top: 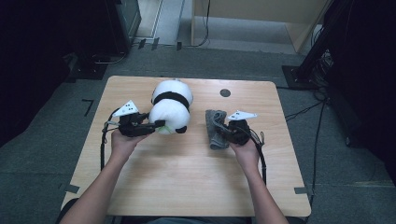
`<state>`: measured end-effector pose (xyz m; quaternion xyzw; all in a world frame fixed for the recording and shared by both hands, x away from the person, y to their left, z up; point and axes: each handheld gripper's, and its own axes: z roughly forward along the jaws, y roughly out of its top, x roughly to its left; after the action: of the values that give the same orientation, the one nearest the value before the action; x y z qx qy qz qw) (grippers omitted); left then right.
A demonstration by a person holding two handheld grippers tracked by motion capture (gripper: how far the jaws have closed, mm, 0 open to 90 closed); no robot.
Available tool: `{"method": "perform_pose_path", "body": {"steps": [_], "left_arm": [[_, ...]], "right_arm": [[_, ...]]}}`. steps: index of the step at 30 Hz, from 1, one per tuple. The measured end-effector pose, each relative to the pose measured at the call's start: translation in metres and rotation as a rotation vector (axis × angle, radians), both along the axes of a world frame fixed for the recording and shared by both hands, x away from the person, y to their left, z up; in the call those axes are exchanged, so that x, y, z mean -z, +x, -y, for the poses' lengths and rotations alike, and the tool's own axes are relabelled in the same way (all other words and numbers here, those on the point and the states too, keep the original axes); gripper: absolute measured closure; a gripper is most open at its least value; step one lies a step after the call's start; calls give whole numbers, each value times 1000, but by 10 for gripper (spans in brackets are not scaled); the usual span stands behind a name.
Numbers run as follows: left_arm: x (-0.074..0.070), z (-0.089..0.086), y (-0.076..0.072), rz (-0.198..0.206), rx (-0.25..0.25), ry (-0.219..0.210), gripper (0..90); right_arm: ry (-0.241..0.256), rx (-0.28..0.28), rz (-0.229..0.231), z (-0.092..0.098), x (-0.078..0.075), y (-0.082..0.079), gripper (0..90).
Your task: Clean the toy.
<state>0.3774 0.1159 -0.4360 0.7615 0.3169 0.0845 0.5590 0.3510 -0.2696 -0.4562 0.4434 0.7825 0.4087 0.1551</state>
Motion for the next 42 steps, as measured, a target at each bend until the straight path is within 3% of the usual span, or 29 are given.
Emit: {"method": "perform_pose_path", "body": {"steps": [4, 9, 12, 22, 24, 28, 36, 42], "left_arm": [[1, -7, 2, 8, -13, 19, 474], [-1, -18, 10, 54, -19, 36, 469], [0, -27, 16, 58, -39, 38, 466], [15, -58, 36, 8, -133, 45, 466], [18, -62, 42, -8, -147, 62, 464], [22, -71, 49, 7, -179, 63, 462], [32, -87, 53, -17, -196, 76, 443], [43, -89, 56, -3, -196, 138, 414]], "right_arm": [[35, 18, 16, 7, -4, 4, 755], [-10, 25, 15, 18, -6, 11, 750], [-36, 45, 11, 28, -3, 16, 750], [7, 148, -2, 71, 2, 31, 749], [7, 163, -7, 79, 4, 34, 748], [23, 194, -31, 93, 11, 39, 747], [-3, 228, -71, 102, 29, 49, 734], [-34, 240, -77, 103, 41, 54, 710]]}}
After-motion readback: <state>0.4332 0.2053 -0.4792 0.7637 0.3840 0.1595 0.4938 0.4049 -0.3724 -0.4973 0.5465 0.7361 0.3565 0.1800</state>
